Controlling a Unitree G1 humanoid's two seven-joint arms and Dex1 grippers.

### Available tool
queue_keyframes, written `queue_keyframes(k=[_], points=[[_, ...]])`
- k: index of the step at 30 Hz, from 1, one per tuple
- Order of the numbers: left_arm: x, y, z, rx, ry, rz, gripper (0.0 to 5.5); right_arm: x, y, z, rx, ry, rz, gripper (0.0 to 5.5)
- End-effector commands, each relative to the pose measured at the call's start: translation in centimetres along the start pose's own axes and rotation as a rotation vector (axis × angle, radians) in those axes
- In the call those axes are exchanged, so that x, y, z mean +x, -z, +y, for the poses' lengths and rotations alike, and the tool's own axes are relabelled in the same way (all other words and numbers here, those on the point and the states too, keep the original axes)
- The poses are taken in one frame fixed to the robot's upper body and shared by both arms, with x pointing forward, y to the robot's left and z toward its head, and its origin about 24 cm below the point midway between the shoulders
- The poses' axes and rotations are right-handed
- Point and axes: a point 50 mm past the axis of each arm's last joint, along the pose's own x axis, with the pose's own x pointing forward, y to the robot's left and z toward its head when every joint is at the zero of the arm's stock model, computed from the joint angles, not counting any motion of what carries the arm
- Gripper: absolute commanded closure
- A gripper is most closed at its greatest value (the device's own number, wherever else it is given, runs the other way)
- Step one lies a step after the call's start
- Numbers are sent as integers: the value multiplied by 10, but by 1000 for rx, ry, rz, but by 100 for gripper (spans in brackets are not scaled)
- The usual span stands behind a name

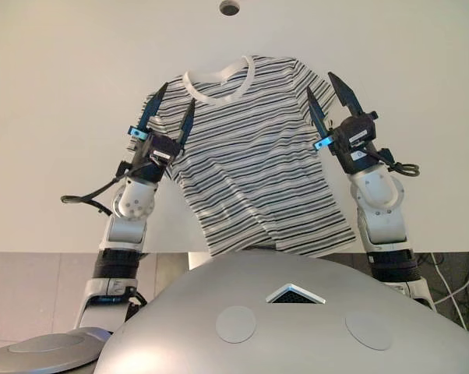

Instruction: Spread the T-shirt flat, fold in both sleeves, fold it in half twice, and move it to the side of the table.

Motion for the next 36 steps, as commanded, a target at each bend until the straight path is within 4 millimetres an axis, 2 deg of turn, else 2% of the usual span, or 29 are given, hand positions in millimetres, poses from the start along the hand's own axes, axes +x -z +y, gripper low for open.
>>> queue_keyframes(k=[1,3,7,14,31,33,36], points=[[7,-14,16,-84,-192,-82,312,1,-11,-2,61,95,-72,368],[7,-22,14,-138,-276,-116,312,-1,-20,4,75,150,-121,368],[4,-26,4,-179,-302,-122,312,-6,-27,23,29,197,-174,368],[9,-22,8,-117,-245,-123,312,-2,-27,15,-63,214,-198,368],[8,-19,-1,-73,-161,-97,312,3,-23,10,-111,163,-191,368],[5,-8,-3,-17,-46,-17,312,9,-20,-2,-181,100,-169,368],[0,19,6,198,176,152,312,21,-6,-34,-353,-53,-56,368]])
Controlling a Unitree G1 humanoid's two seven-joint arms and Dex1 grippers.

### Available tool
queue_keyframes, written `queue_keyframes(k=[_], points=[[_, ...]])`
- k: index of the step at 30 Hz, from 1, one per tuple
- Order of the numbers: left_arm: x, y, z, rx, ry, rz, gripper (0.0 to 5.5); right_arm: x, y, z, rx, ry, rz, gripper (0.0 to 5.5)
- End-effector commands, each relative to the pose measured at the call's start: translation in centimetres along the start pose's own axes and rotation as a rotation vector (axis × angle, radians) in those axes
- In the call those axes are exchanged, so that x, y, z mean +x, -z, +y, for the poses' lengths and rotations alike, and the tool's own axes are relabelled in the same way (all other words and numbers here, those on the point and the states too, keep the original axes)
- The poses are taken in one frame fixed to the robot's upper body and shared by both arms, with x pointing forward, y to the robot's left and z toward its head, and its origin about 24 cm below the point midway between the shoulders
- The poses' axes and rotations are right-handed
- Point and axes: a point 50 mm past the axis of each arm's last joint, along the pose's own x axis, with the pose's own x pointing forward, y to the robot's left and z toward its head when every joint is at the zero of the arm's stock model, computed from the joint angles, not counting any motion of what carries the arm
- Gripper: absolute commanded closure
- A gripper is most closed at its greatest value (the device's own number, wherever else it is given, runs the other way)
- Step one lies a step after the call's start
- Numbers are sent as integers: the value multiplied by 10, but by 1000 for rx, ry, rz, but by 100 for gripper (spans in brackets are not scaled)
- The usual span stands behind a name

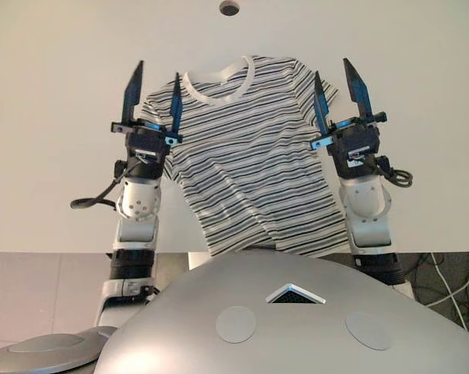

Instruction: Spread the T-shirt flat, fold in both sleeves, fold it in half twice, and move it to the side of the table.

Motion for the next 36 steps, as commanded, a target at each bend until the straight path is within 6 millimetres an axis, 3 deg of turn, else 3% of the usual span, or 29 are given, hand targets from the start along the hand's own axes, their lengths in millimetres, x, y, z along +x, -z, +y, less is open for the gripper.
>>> queue_keyframes(k=[1,4,8,13,17,24,30,36], points=[[-7,38,13,255,280,235,312,20,27,-35,-223,-214,103,368],[-2,63,30,473,431,349,312,43,51,-43,-358,-377,160,368],[27,90,60,713,462,442,312,77,75,-38,-474,-487,190,368],[52,96,56,782,505,397,312,97,99,-22,-536,-589,259,368],[59,111,39,832,647,385,312,96,117,-8,-564,-666,342,368],[56,130,22,873,817,414,312,90,131,-8,-595,-710,456,368],[85,129,25,978,691,421,312,87,139,-14,-615,-664,569,368],[103,122,11,1073,631,351,312,87,144,-23,-630,-608,641,368]])
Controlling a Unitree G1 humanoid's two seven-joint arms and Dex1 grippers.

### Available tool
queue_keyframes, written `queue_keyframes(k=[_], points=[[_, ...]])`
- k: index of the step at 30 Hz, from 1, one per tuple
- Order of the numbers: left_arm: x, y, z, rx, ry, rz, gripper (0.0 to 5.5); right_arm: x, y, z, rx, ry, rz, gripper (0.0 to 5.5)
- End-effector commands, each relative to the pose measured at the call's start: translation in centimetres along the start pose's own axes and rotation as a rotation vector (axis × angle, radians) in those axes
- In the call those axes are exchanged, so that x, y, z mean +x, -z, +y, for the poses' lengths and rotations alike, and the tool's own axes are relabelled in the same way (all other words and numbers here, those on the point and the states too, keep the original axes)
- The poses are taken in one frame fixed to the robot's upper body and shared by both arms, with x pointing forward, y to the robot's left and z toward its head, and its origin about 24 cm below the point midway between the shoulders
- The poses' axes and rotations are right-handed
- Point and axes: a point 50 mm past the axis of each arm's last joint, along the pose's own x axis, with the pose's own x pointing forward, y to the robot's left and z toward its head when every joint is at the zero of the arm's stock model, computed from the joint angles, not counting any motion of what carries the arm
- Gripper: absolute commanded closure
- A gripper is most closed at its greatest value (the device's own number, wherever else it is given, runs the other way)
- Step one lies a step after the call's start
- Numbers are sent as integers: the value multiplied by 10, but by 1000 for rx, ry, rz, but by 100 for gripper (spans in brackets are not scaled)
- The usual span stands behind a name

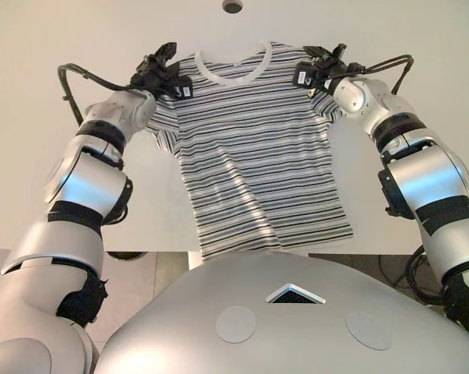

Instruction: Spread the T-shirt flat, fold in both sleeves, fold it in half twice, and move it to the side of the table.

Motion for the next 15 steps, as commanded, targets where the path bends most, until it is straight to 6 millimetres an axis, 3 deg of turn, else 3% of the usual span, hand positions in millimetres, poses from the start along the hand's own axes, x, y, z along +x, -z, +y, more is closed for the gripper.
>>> queue_keyframes(k=[1,7,9,12,15], points=[[3,-9,-5,64,3,-18,312,-3,12,-1,1,-14,72,368],[8,-9,6,115,-77,3,312,-8,23,-3,-26,-15,114,368],[11,-10,18,67,-158,7,312,-10,27,-3,-34,-11,125,368],[10,-6,70,-228,-500,-65,312,-19,34,-11,-14,47,75,368],[-18,-18,104,-432,-728,-344,312,-40,44,-25,67,159,-43,368]])
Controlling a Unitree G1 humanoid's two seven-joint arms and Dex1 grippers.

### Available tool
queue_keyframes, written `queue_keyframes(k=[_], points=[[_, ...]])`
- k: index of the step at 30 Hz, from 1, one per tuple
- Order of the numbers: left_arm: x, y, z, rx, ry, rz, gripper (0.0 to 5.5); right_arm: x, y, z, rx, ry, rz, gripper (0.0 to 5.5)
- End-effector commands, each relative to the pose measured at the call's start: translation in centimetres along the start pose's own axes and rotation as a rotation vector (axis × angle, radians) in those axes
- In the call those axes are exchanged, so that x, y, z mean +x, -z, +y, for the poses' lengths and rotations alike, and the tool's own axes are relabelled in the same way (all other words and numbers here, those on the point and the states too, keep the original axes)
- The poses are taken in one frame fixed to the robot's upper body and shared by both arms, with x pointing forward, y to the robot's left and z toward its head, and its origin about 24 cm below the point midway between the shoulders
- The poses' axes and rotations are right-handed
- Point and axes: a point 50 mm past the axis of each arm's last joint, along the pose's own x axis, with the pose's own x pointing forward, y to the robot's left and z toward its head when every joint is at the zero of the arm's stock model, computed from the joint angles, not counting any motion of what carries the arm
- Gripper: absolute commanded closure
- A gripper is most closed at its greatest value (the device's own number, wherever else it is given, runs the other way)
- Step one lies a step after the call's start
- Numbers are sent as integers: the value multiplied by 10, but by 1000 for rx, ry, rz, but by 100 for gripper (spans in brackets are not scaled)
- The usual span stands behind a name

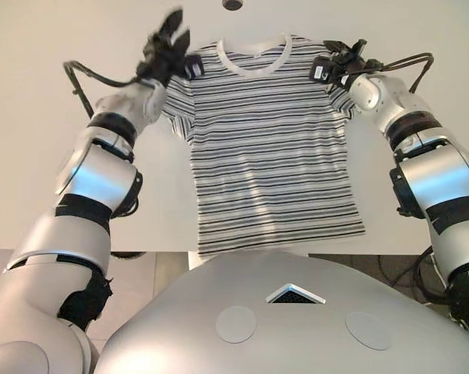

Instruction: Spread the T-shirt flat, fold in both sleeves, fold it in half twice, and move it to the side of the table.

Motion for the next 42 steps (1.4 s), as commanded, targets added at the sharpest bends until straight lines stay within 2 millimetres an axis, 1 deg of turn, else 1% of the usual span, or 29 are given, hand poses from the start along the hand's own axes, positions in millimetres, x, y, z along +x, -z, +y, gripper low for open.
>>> queue_keyframes(k=[1,2,3,5,7,9,10,11,12,14,16,17,21,25,29,33,38,42], points=[[-15,-31,44,-189,-161,-294,312,-29,20,-19,82,139,-116,368],[-27,-39,46,-201,-138,-341,312,-38,23,-23,97,175,-148,368],[-41,-39,45,-222,-98,-330,312,-48,25,-28,118,220,-186,368],[-71,-26,45,-291,-43,-225,312,-73,27,-39,173,330,-265,368],[-95,-9,49,-410,-19,-77,312,-96,26,-46,222,415,-306,368],[-125,9,43,-679,32,149,312,-119,29,-50,260,480,-307,368],[-146,14,34,-853,73,270,312,-133,33,-52,272,508,-290,368],[-164,15,27,-1012,121,365,312,-144,37,-52,283,528,-273,368],[-178,13,22,-1135,140,436,312,-153,38,-53,294,541,-259,368],[-195,8,16,-1346,154,541,312,-163,39,-54,303,550,-242,368],[-201,4,13,-1484,165,606,312,-168,39,-54,315,553,-232,368],[-201,2,11,-1526,182,628,312,-170,38,-54,320,553,-226,368],[-194,-10,-2,-1695,280,710,312,-170,25,-49,320,523,-248,368],[-185,-11,-12,-1813,295,772,312,-173,19,-46,323,513,-262,368],[-176,-7,-24,-1876,282,836,312,-174,15,-43,322,506,-275,368],[-174,5,-33,-1928,197,918,312,-176,9,-43,319,504,-300,368],[-177,14,-34,-1958,126,973,312,-176,6,-42,320,501,-305,368],[-174,11,-36,-1952,148,968,312,-174,4,-39,323,492,-311,368]])
